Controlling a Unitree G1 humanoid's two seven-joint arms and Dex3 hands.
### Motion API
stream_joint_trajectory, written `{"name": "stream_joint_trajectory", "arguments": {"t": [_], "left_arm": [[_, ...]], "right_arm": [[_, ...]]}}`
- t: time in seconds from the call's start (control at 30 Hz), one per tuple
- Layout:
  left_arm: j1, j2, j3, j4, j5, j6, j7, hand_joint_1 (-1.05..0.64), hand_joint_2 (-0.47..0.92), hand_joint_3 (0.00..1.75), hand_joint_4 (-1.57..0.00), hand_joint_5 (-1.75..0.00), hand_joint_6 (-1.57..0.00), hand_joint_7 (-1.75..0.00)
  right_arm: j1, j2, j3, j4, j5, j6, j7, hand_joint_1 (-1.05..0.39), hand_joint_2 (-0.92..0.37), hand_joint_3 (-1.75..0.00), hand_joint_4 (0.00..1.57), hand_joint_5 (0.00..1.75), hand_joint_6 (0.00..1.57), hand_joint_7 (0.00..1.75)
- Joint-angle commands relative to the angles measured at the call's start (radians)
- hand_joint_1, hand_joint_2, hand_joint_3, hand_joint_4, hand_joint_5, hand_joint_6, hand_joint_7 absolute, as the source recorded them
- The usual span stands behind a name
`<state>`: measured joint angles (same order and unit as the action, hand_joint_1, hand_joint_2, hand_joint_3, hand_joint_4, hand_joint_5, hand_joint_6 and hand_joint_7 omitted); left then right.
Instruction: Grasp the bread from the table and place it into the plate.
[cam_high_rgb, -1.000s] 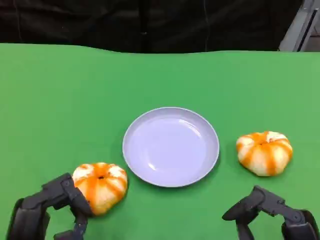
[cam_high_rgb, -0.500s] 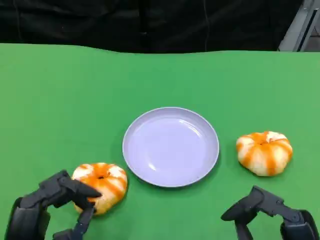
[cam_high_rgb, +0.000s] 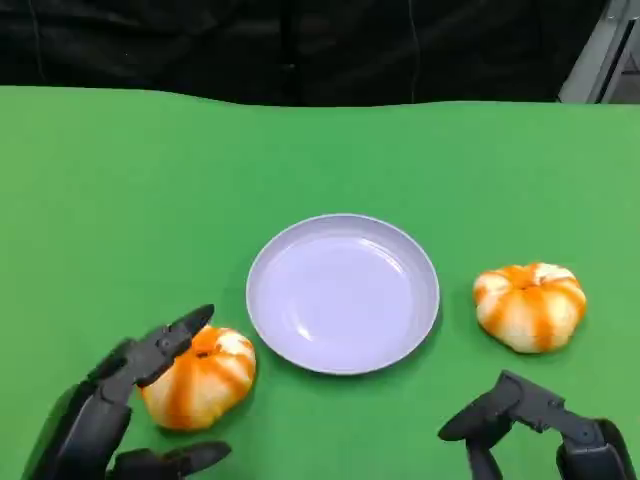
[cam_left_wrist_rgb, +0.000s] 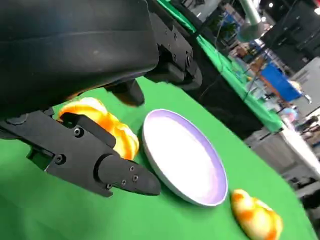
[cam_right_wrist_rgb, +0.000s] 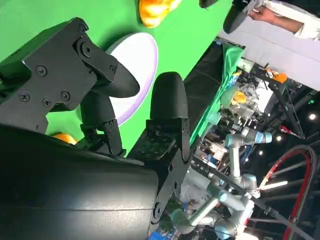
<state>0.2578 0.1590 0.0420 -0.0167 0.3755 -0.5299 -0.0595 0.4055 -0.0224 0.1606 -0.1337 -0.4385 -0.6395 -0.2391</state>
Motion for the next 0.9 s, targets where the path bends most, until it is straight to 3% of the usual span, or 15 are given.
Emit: {"name": "stream_joint_trajectory", "arguments": {"t": [0.03,0.43,0.7,0.9], "left_arm": [[-0.003,0.022,-0.022,-0.085,0.14,0.113,0.039,-0.43,0.83,0.0,-0.04,-0.68,-0.23,0.0],[-0.105,0.089,-0.175,-0.208,0.486,0.469,-0.067,-0.49,0.86,0.01,-0.13,-0.52,-0.24,-0.02],[-0.201,0.111,-0.298,-0.124,0.656,0.616,-0.087,-0.48,0.89,0.01,-0.21,-0.49,-0.3,-0.02],[-0.27,0.101,-0.362,-0.012,0.691,0.712,-0.084,-0.37,0.87,0.0,-0.41,-0.28,-0.37,-0.01]], "right_arm": [[0.009,-0.001,0.0,-0.01,0.01,0.013,-0.001,-0.08,-0.34,-1.3,0.72,1.52,0.77,1.21],[0.005,0.007,0.01,-0.013,-0.003,0.024,-0.006,-0.08,-0.32,-1.32,0.73,1.52,0.78,1.22],[0.01,0.007,0.011,-0.019,-0.013,0.027,-0.01,-0.07,-0.33,-1.31,0.72,1.53,0.78,1.21],[0.02,0.01,0.015,-0.03,-0.017,0.032,-0.009,-0.09,-0.34,-1.29,0.71,1.53,0.77,1.22]]}}
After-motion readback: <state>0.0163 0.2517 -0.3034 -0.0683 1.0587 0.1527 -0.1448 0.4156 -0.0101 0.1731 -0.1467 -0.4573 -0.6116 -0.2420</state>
